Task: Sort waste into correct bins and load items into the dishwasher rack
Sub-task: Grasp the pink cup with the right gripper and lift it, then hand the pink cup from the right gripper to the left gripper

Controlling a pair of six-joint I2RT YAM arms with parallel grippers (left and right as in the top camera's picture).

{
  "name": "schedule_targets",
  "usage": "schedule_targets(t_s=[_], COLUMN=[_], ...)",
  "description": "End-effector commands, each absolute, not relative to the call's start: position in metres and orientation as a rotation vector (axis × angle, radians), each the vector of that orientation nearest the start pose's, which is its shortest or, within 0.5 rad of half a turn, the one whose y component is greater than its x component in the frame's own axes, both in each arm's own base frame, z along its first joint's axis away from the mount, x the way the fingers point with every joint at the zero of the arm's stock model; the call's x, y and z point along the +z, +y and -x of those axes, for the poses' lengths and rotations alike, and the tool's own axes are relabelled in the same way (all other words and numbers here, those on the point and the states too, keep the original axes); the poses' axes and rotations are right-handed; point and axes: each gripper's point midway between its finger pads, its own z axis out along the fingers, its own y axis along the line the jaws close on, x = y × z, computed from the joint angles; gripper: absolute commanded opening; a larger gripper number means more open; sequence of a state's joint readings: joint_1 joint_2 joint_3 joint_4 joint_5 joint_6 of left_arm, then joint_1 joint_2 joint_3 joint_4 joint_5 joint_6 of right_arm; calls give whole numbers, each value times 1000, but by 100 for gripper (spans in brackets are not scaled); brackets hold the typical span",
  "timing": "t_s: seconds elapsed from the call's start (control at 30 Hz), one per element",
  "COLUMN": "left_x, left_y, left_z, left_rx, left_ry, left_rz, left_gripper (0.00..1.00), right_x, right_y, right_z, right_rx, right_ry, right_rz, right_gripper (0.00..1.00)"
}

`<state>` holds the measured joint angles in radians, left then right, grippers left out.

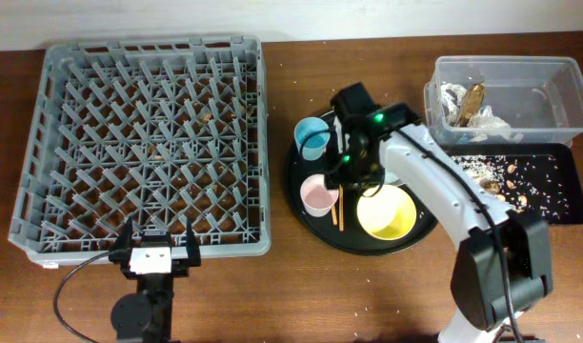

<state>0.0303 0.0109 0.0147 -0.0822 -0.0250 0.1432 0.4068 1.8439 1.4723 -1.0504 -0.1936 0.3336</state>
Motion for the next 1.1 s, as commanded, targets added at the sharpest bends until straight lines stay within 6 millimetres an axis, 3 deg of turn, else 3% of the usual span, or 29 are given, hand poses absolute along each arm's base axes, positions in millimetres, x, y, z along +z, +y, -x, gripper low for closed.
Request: schedule_targets(t_s=[0.0,0.07,0.27,0.4,0.47,0.53,0.63,0.7,0.77,0.9,0.97,1.07], left_x=[156,156,157,157,158,174,199,204,213,251,272,284], left_y=[10,10,15,15,14,11,-5,-17,-24,-48,-74,-110], left_z=[-246,-246,-246,-246,-246,-246,-244,-243,-247,-269,-295,-318], left_rx=[159,159,184,182,178,120,-159,-313,-401,-566,-738,-1009], left_ry=[1651,1651,1650,1650,1644,1579,1521,1561,1604,1700,1787,1860], left_rz=[-98,-98,-76,-78,-80,-45,88,135,164,126,43,-89], left_gripper=[99,99,99,99,99,99,99,99,99,99,99,99], right_x=[70,61,54,57,82,127,200,231,245,250,254,258], right_y=[176,175,177,177,180,175,151,140,142,154,159,163], right_z=[-326,-325,-328,-329,-334,-342,-344,-338,-332,-327,-329,-329], right_rx=[341,344,355,369,469,559,647,703,753,854,893,923], right_ry=[3081,3076,3052,3049,3008,2911,2731,2643,2599,2581,2559,2529], right_rz=[105,105,108,107,88,91,57,36,79,147,171,216], right_gripper=[48,41,4,4,4,4,4,4,4,4,4,4])
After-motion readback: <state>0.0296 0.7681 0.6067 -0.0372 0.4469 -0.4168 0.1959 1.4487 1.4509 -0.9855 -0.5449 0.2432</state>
